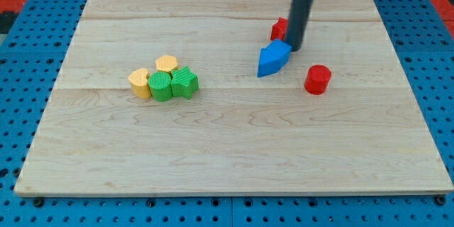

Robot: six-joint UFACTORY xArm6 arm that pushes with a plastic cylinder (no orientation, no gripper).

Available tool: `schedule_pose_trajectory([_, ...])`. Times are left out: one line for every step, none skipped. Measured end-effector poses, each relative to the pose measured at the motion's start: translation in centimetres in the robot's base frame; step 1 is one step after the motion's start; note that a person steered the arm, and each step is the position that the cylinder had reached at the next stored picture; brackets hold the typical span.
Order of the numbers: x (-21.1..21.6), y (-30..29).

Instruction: Push the red circle towards the bottom right of the board

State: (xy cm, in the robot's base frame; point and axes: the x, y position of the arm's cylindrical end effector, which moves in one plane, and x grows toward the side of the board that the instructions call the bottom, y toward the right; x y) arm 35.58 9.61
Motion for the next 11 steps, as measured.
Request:
schedule_pose_trajectory([1.9,-1.2])
schedule_pose_trajectory([3.7,-3.4])
schedule_pose_trajectory([6.3,-1.9])
schedule_pose_trajectory([6.5,2.6])
schedule_pose_trajectory([5.7,4.2])
schedule_pose_trajectory([3.9,4.7])
schedule_pose_trajectory([13.8,7.0])
schedule_pose_trajectory([16.4,7.1])
schedule_pose_trajectory([10.5,5.6])
schedule_pose_trajectory([8.3,12.4])
schedule_pose_trajectory([12.9,14.7])
